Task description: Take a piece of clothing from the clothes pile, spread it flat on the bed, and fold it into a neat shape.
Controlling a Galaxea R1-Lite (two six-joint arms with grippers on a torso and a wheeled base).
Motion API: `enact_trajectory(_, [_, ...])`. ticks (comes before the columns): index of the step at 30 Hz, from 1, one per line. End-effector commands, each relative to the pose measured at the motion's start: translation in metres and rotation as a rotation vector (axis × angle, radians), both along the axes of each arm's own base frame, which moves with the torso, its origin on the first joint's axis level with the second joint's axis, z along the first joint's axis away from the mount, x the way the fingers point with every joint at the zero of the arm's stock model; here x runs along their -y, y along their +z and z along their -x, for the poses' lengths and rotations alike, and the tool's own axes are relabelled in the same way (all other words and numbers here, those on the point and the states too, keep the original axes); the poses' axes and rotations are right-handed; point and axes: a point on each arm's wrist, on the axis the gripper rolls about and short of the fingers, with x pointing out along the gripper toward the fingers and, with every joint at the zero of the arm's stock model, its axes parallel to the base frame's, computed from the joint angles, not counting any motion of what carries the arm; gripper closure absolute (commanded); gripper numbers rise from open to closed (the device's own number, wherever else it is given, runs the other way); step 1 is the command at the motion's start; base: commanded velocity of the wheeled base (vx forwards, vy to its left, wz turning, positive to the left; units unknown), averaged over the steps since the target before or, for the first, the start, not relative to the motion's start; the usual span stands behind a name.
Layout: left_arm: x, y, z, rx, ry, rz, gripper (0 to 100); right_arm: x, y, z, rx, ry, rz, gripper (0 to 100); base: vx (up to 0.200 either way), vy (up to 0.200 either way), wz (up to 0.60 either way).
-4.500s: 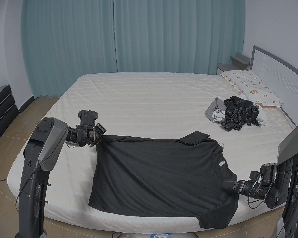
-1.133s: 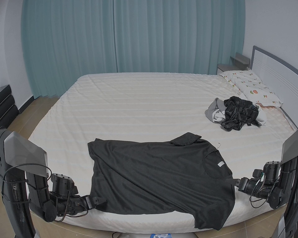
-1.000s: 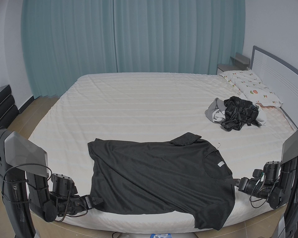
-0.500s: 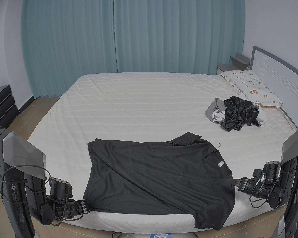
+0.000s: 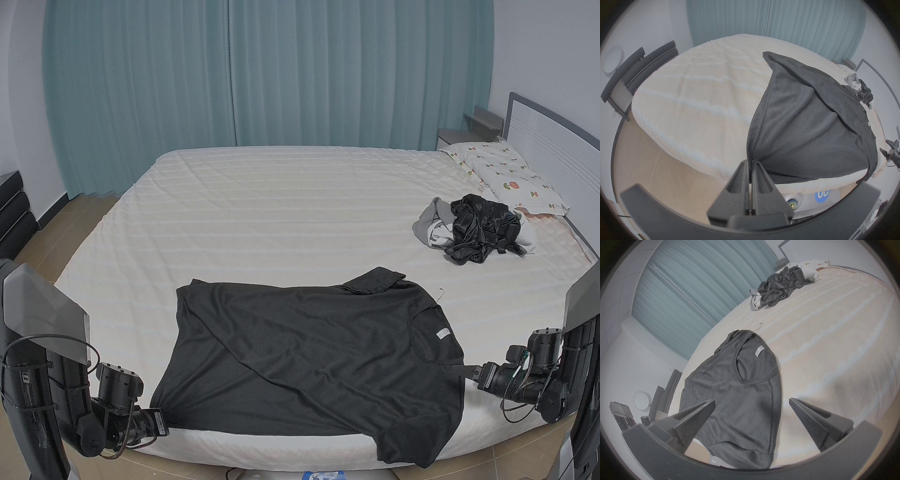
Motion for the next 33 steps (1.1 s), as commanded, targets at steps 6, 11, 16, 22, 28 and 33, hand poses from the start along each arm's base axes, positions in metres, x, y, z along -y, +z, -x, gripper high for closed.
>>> enact_trajectory(6, [-0.001,0.002,0.007,-0.033,-0.014,-0.018,100,-0.017,-0.026,-0.001,-0.088,0.041,0.027,0,0.0,0.0,0.0])
enact_trajectory(11, [-0.001,0.0,0.007,-0.037,-0.014,-0.019,100,-0.017,-0.027,-0.006,-0.078,0.035,0.024,0,0.0,0.0,0.0])
enact_trajectory(16, [-0.001,0.0,0.006,-0.037,-0.011,-0.019,100,-0.018,-0.026,-0.006,-0.077,0.034,0.026,100,0.0,0.0,0.0])
enact_trajectory(22, [-0.001,0.0,0.006,-0.039,-0.011,-0.02,100,-0.008,-0.024,-0.004,-0.074,-0.017,0.049,100,0.0,0.0,0.0])
enact_trajectory(28, [-0.003,0.0,0.007,-0.048,-0.02,-0.029,100,0.003,-0.019,-0.003,-0.057,-0.058,0.072,100,0.0,0.0,0.0])
enact_trajectory(33, [-0.003,0.0,0.007,-0.05,-0.019,-0.031,100,0.008,-0.019,-0.001,-0.055,-0.058,0.097,100,0.0,0.0,0.0])
